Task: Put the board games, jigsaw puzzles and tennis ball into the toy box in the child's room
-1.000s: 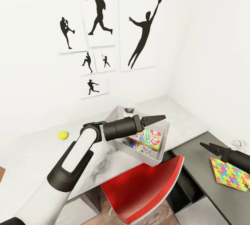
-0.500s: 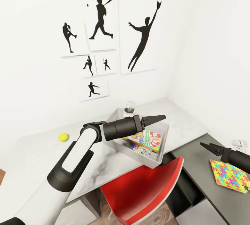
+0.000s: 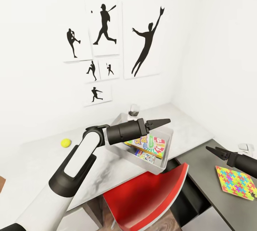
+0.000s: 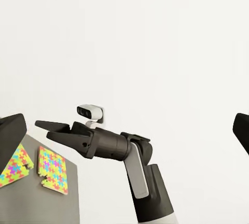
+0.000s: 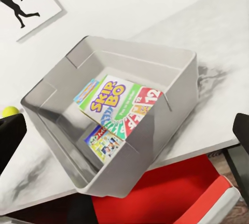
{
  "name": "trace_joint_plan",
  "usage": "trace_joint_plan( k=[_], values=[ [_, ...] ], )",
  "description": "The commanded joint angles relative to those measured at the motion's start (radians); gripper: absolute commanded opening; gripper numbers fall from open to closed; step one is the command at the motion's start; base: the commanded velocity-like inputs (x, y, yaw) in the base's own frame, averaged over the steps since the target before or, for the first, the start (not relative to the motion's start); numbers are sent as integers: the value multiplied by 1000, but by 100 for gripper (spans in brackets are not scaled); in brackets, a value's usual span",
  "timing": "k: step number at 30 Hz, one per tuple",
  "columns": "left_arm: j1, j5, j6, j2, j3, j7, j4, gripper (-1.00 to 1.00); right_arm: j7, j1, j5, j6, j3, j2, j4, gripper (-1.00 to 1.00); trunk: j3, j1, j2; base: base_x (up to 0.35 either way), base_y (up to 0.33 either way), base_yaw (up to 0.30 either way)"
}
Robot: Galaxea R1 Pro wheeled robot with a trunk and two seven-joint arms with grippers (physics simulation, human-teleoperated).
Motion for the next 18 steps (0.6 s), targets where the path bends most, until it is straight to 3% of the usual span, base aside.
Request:
trace_joint_plan(
  k=[1, 18],
  values=[
    [-1, -6, 3, -1, 1, -2, 0, 100, 1, -1, -3, 6, -1, 0, 0, 100, 0, 1, -2, 0, 0, 0],
    [0, -18, 2, -5, 0, 5, 0, 100, 1, -1, -3, 7, 0, -1, 0, 100, 28, 1, -2, 0, 0, 0]
  ],
)
